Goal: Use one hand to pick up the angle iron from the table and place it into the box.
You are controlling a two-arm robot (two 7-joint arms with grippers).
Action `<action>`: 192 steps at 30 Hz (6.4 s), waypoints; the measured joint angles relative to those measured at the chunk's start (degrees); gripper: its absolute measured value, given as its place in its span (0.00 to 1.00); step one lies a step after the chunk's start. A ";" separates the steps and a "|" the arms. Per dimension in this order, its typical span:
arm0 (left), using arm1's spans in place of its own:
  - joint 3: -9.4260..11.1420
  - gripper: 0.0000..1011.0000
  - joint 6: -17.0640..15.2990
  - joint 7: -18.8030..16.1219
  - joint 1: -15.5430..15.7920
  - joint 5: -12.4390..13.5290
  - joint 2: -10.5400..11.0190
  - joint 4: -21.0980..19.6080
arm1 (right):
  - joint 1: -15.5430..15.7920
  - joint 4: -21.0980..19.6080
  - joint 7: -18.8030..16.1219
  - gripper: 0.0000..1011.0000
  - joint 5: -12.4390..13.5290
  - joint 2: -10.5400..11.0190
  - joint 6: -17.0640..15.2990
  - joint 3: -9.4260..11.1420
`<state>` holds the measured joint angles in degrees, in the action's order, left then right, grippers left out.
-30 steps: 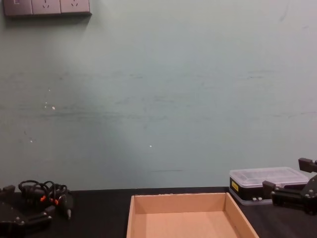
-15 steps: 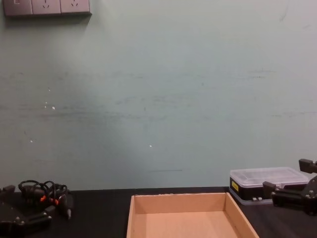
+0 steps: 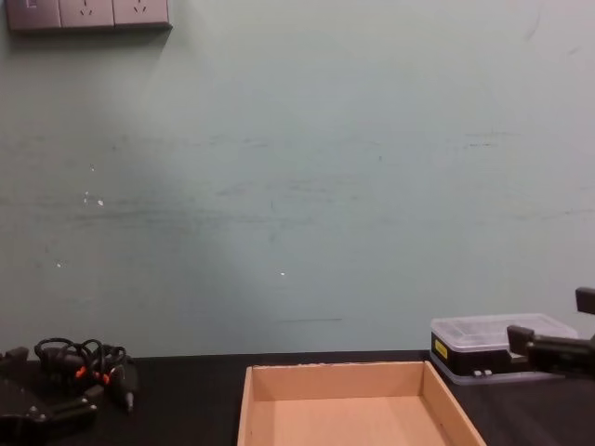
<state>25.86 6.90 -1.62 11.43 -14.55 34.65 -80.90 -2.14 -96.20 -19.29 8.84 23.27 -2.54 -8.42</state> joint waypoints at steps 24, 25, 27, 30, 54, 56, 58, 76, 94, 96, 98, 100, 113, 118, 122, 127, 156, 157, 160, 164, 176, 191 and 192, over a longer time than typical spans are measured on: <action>0.00 0.99 0.00 0.00 0.00 0.00 0.00 0.00 | 5.65 -14.39 -2.45 0.99 12.64 7.01 -25.06 2.10; 0.00 0.99 0.00 0.00 0.00 0.00 0.00 0.00 | 5.76 -14.02 -2.37 0.99 12.80 7.10 -25.82 1.61; 0.00 0.99 0.00 0.00 0.00 0.00 0.00 0.00 | 5.81 -13.58 -2.15 0.99 12.93 7.11 -26.46 1.10; 0.00 0.99 0.00 0.00 0.00 0.00 0.00 0.00 | 5.79 -12.63 -1.64 0.99 13.21 7.07 -27.62 -0.12; 0.01 0.99 0.00 0.00 0.00 0.00 0.00 0.00 | 3.60 -10.08 3.98 0.99 16.02 5.95 -35.85 -4.31; 0.00 0.99 0.00 0.00 0.00 0.00 0.00 0.00 | 3.41 -9.98 4.13 0.99 16.16 5.93 -36.07 -4.55; 0.00 0.99 0.00 0.00 0.00 0.00 0.00 0.00 | 3.10 -9.76 4.29 0.99 16.34 5.83 -36.29 -4.94; 0.00 0.99 0.00 0.00 0.00 0.00 0.00 0.00 | 1.25 -7.44 5.15 0.99 17.42 4.93 -36.60 -7.21; 0.00 0.99 0.00 0.00 0.00 0.00 0.00 0.00 | 1.32 -7.01 5.97 0.59 17.82 5.10 -35.51 -7.79; 0.00 0.99 0.00 0.00 0.00 0.00 0.00 0.00 | 1.38 -7.05 6.00 0.51 17.86 5.13 -35.45 -7.80; 0.00 0.99 0.00 0.00 0.00 0.00 0.00 0.00 | 1.48 -7.11 6.01 0.47 17.93 5.25 -35.39 -7.79; 0.00 0.99 0.00 0.00 0.00 0.00 0.00 0.00 | 1.60 -7.21 6.03 0.39 18.06 5.33 -35.34 -7.76; 0.00 0.99 0.00 0.00 0.00 0.00 0.00 0.00 | 2.09 -7.36 6.25 0.08 18.30 5.74 -34.92 -7.77; 0.00 0.99 0.00 0.00 0.00 0.00 0.00 0.00 | 2.35 -7.69 6.42 0.08 18.31 5.98 -34.71 -7.64; 0.00 0.99 0.00 0.00 0.00 0.00 0.00 0.00 | 2.77 -8.58 6.49 0.08 18.31 6.35 -34.23 -7.15; 0.00 0.99 0.00 0.00 0.00 0.00 0.00 0.00 | 3.58 -11.29 6.53 0.08 16.78 8.01 -31.76 -6.67; 0.00 0.99 0.00 0.00 0.00 0.00 0.00 0.00 | -10.36 -6.51 1.69 0.08 10.66 3.99 -24.47 -13.22; 0.00 0.99 0.00 0.00 0.00 0.00 0.00 0.00 | -10.95 -5.86 1.56 0.08 10.37 3.64 -24.42 -13.68; 0.00 0.99 0.00 0.00 0.00 0.00 0.00 0.00 | -13.12 -3.03 1.18 0.08 9.18 2.25 -24.22 -15.16; 0.00 0.99 0.00 0.00 0.00 0.00 0.00 0.00 | -15.34 0.62 1.02 0.08 7.99 0.45 -24.11 -16.47; 0.00 0.99 0.00 0.00 0.00 0.00 0.00 0.00 | -19.29 9.87 0.96 0.08 4.76 -4.04 -23.10 -17.98; 0.00 0.99 0.00 0.00 0.00 0.00 0.00 0.00 | -20.45 15.32 0.58 0.08 2.03 -5.56 -22.69 -16.89; 0.00 0.99 0.00 0.00 0.00 0.00 0.00 0.00 | -20.48 15.46 0.45 0.08 1.90 -5.58 -22.69 -16.88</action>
<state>25.86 6.91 -1.62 11.43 -14.55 34.64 -80.90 -22.61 -80.74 -18.83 10.75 17.69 -25.23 -25.29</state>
